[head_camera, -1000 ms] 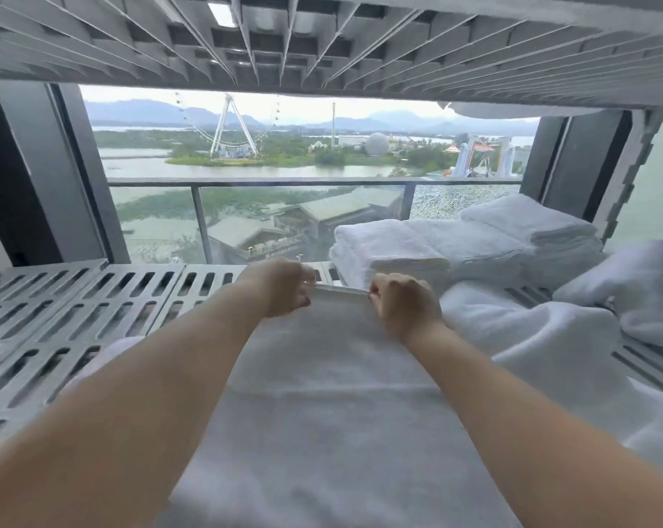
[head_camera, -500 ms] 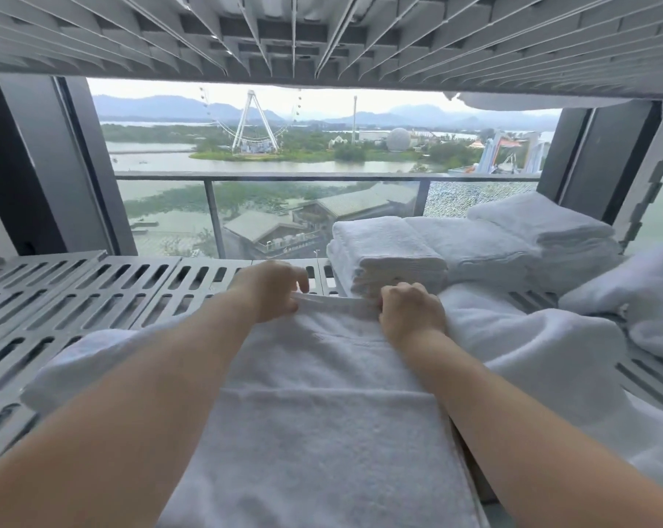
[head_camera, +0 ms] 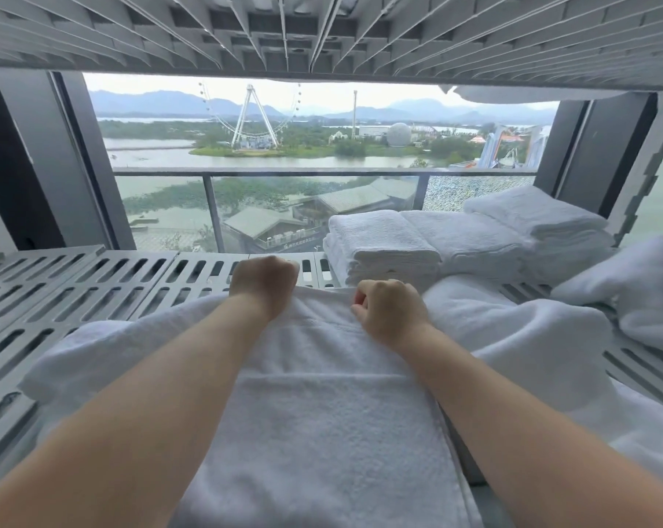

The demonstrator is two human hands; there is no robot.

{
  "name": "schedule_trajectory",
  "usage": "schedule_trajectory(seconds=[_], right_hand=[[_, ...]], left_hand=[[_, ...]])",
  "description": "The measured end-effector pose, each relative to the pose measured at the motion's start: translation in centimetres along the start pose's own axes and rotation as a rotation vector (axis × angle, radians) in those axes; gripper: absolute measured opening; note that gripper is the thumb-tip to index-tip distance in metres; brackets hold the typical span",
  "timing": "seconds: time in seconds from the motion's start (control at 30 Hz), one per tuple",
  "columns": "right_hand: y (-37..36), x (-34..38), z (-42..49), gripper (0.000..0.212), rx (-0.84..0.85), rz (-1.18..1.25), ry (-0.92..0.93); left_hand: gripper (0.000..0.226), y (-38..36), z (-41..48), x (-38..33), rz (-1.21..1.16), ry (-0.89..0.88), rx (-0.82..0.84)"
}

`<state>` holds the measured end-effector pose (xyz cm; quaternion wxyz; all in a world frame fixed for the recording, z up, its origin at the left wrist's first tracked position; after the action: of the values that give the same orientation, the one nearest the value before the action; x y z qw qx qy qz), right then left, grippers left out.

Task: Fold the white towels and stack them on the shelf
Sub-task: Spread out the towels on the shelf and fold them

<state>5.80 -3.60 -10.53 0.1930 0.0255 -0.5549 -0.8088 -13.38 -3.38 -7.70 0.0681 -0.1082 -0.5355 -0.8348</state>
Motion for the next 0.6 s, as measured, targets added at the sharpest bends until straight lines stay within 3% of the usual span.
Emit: schedule_trajectory(seconds=[0.07,0.17,0.37,0.6], right_hand=[[-0.2,0.0,-0.5,0.028,0.062,0.068,-0.014],[-0.5,0.4,-1.1,0.045,0.107,-0.012,0.0],[-0.6,3.1,-1.6,0.043,0.038,-0.204,0.025],[-0.5,9.8,-3.1,0.041,-0.043,0.049,0.201]], left_hand=[[0.018,-0.4,-0.5,-0.3,0.036,0.006,0.03],[0.025,-0.5,-1.4,-0.4,0.008,0.016,0.02],[0.032,1.0,-4.2,1.8,0.017,0.151,0.121],[0.054,3.5,-9.7,4.6,0.008,0.22,0.02]])
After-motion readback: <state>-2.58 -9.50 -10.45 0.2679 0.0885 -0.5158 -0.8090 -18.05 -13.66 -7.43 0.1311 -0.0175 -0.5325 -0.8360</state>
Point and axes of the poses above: each hand's wrist, its own z-axis towards the middle knuckle, its own y-axis out of the back of the hand, x = y × z, the point moved 6 cm from there along z, towards the middle knuckle, and after that the axes turned 1 degree about z, right-handed, at the moved point
